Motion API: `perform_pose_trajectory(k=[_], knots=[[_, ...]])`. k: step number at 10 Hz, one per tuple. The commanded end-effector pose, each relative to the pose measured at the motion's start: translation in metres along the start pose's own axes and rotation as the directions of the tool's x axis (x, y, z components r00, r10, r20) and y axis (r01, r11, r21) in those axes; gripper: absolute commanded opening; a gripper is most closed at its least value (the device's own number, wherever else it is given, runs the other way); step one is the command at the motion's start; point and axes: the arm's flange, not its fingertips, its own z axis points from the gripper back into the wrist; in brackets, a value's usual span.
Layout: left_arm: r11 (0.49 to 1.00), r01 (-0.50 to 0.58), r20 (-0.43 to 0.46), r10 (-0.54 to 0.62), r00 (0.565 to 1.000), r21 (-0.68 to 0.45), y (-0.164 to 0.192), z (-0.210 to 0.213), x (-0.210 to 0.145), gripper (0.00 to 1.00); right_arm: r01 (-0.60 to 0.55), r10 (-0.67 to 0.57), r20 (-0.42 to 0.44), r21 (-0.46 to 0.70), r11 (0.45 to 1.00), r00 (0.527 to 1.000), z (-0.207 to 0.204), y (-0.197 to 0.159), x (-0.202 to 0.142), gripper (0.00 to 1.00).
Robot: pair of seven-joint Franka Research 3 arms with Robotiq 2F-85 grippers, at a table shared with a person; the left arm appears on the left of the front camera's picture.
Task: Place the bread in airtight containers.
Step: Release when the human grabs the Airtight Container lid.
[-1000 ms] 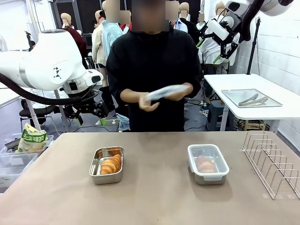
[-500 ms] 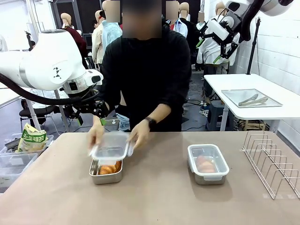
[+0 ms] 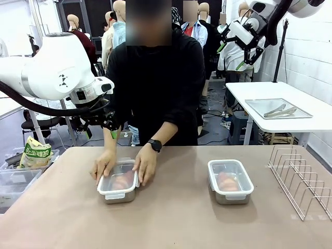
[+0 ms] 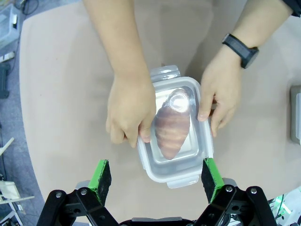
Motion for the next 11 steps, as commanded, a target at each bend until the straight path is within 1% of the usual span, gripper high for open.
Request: perform_pose_trajectory(k=[1, 11], knots=[[1.0, -0.006, 0.0, 0.006, 1.0, 0.017, 0.0004, 0.0014, -0.0004, 1.0, -0.002, 0.002, -0.005, -0.003, 1.0, 1.0, 0.0004, -0.0004, -0.0002, 1.0], [1.0, -0.006, 0.0, 0.006, 1.0, 0.017, 0.0004, 0.0014, -0.0004, 1.0, -0.002, 0.002, -0.005, -0.003, 1.0, 1.0, 0.0004, -0.0004, -0.0002, 1.0]])
